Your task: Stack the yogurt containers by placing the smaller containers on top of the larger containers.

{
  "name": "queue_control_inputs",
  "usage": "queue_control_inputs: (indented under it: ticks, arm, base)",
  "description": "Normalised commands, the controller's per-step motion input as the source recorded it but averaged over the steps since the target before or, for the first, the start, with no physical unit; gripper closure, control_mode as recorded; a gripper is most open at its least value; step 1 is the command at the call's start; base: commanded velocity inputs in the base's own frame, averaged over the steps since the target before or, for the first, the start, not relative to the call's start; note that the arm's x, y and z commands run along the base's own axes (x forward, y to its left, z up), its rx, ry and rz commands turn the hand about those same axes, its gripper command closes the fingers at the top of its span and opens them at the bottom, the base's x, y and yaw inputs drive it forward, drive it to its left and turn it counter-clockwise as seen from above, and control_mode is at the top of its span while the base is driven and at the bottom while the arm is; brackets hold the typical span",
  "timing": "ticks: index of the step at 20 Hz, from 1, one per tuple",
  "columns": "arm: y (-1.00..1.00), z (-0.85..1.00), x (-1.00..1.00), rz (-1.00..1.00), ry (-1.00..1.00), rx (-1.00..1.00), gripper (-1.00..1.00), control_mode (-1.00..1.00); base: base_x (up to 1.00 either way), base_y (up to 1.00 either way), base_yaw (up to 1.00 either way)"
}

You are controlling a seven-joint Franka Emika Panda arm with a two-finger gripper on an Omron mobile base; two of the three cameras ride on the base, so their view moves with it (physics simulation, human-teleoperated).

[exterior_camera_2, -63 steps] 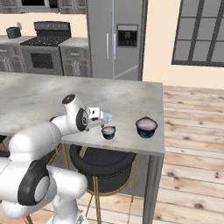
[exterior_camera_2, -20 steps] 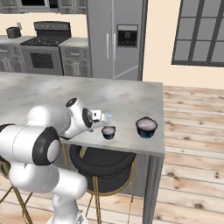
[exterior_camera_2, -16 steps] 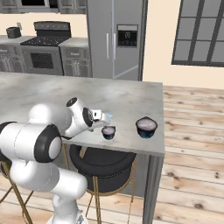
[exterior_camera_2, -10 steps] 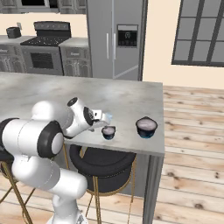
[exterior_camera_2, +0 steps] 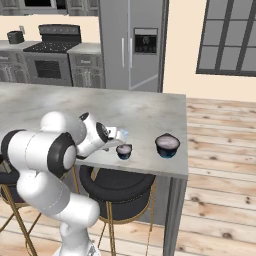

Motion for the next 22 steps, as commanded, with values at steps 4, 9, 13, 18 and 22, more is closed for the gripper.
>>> queue_control_inputs:
  ticks: [4, 9, 13, 18, 22]
  arm:
    - [-0.04, -0.03, 0.09, -0.04, 0.0, -0.01, -1.0, -1.0]
    - [0.0, -0.02, 0.12, -0.03, 0.0, -0.02, -1.0, -1.0]
    - [-0.01, -0.05, 0.12, -0.02, 0.0, -0.02, -1.0, -1.0]
    - [-0.05, -0.1, 0.11, 0.0, 0.0, -0.01, -1.0, -1.0]
    - [-0.14, -0.16, 0.06, -0.01, 0.0, 0.0, -1.0, -1.0]
  base:
    - [0.0, 0.0, 0.0]
    - [0.0, 0.0, 0.0]
    - [0.0, 0.0, 0.0]
    - [0.0, 0.0, 0.0]
    - [0.0, 0.0, 0.0]
